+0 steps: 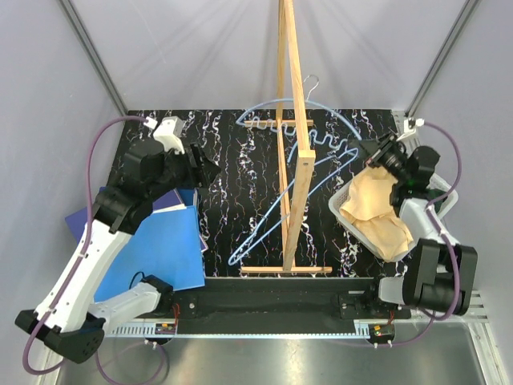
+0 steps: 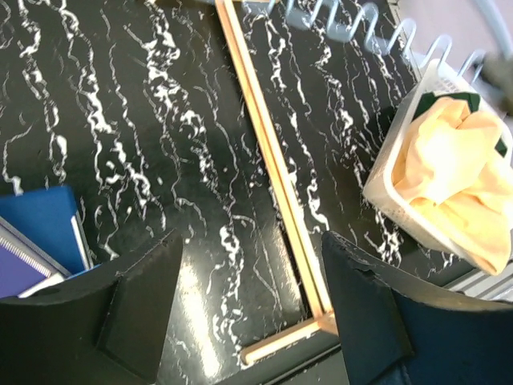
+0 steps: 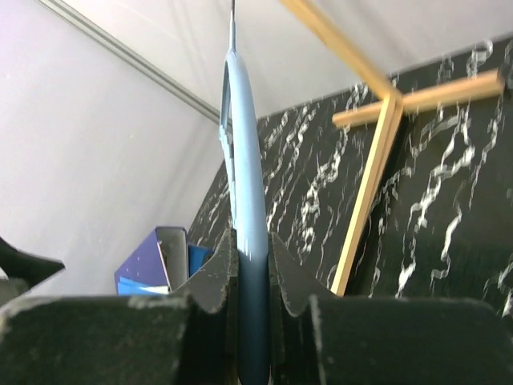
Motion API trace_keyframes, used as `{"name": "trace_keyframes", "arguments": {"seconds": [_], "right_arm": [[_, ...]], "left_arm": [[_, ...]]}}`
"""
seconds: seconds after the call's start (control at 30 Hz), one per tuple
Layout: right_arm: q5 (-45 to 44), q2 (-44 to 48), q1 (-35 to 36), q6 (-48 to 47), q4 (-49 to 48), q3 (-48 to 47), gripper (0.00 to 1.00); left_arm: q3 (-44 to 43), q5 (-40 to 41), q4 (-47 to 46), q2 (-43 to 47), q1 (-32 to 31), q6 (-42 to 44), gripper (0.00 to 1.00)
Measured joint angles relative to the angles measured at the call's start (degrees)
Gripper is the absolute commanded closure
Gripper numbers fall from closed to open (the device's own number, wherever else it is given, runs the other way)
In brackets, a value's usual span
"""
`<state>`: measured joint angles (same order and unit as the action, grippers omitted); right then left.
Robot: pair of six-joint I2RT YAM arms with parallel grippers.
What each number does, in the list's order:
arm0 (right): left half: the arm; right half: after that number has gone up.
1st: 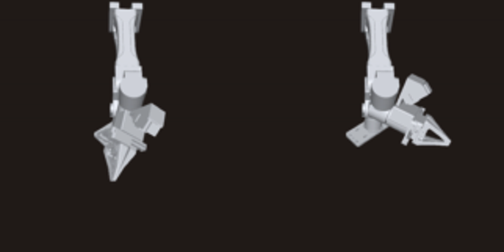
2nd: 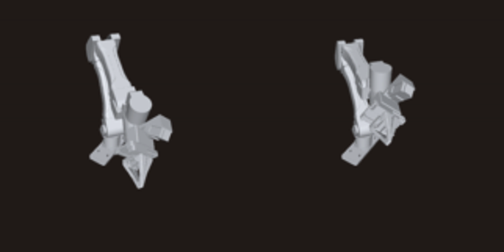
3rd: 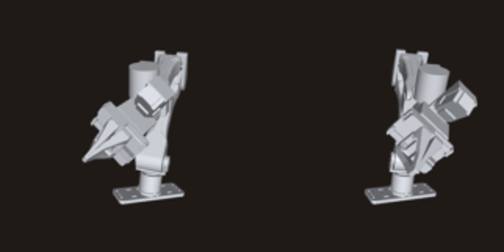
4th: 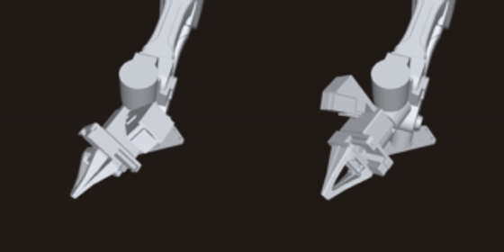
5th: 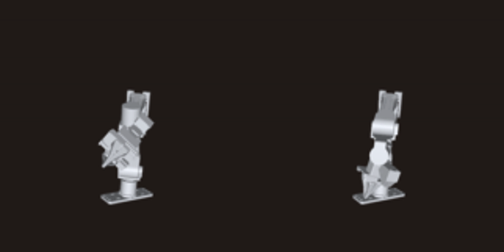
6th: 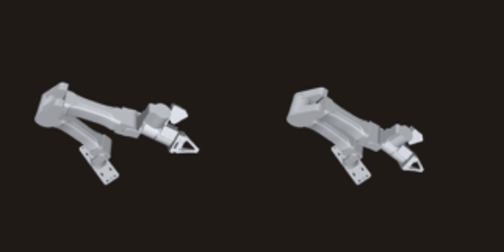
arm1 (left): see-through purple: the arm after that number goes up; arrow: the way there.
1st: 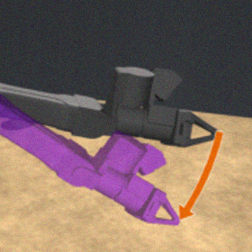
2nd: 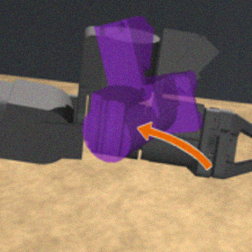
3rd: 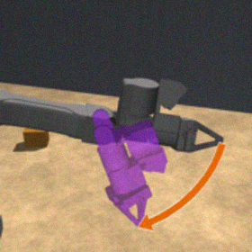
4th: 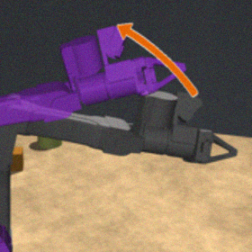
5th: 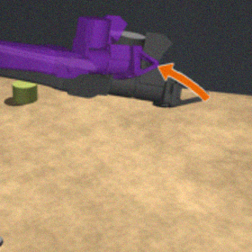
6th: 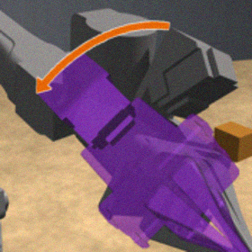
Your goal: Remove the t-shirt from the hanger
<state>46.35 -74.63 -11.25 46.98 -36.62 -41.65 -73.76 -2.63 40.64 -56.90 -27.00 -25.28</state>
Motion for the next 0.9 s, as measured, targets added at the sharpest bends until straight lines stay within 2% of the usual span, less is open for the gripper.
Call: {"name": "trace_keyframes", "arguments": {"seconds": [0.17, 0.23, 0.57, 0.9], "right_arm": [[3.5, -6.7, -1.2, 0.3, -1.7, -8.7, 1.0], [5.2, -8.1, -1.1, -0.3, -1.0, -11.4, 1.0], [9.8, -8.9, -1.1, -5.5, 6.5, -25.1, 1.0], [13.5, -9.2, -1.1, 6.1, -0.3, -26.3, 1.0]], "left_arm": [[4.3, 0.1, 0.9, 5.6, 0.0, 0.0, 0.2], [6.4, 0.1, 1.1, 7.5, 0.0, 0.0, 0.14], [9.7, 0.8, 4.9, 12.4, 0.0, 0.3, 0.1], [9.6, 0.9, 5.2, 15.9, 0.0, -0.4, 0.09]]}}
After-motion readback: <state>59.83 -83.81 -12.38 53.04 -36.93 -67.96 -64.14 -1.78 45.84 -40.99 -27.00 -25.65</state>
